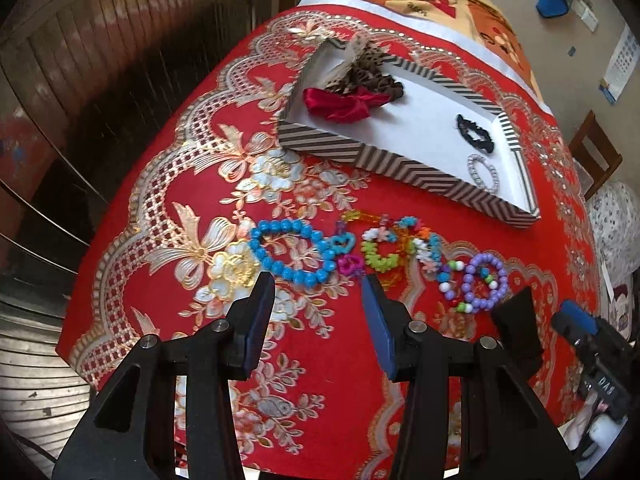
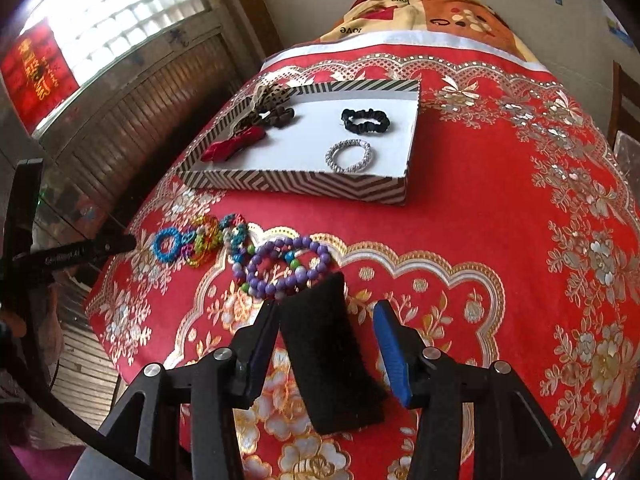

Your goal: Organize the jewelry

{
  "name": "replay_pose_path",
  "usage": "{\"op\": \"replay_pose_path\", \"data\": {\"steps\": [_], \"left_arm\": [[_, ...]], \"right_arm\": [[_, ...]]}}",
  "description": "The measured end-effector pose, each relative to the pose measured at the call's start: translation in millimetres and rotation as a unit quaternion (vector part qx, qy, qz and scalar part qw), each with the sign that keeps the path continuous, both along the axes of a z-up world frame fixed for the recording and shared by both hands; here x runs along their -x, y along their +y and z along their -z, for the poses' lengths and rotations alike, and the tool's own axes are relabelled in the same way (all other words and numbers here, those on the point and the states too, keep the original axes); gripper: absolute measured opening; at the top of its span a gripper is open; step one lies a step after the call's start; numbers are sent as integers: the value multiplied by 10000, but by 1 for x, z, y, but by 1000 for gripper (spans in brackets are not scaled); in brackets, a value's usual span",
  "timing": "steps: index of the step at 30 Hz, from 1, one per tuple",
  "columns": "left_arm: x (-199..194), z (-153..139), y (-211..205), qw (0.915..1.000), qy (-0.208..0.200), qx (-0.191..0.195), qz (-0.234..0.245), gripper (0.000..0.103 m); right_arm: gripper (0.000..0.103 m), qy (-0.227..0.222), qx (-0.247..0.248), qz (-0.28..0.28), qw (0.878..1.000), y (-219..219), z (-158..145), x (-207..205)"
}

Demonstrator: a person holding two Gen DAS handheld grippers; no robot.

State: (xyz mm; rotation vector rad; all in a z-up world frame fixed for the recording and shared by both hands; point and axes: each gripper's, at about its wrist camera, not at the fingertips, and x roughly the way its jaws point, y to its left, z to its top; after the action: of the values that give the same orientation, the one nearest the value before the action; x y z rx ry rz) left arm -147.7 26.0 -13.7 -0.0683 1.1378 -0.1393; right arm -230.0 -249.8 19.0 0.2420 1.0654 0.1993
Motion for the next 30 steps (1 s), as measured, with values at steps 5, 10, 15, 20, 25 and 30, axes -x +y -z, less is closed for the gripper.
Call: {"op": "replay_pose_path", "data": {"steps": [5,10,15,20,25,30], "left_arm": [[-12,10,18,9996,151,50,-212,45],[-27,24,29,9990,316,-26,-314,45],[-39,35,37,9984,413,-103,-371,45],[-49,45,40,9979,496,-241,-334,45],[-59,54,36,9972,624,-359,-185,45],[-61,57,28,9968,500,-616,-56,45]], "right_arm": [[47,-71,18,-53,10000,2,0,-17],[46,-21,135,-189,9997,8,7,-38],[36,184,382,-429,9982,19,24,-59],[33,479,542,-688,9950,26,41,-71],[27,628,900,-925,9896,33,53,-78],[15,496,1211,-1008,9863,36,53,-79]]}}
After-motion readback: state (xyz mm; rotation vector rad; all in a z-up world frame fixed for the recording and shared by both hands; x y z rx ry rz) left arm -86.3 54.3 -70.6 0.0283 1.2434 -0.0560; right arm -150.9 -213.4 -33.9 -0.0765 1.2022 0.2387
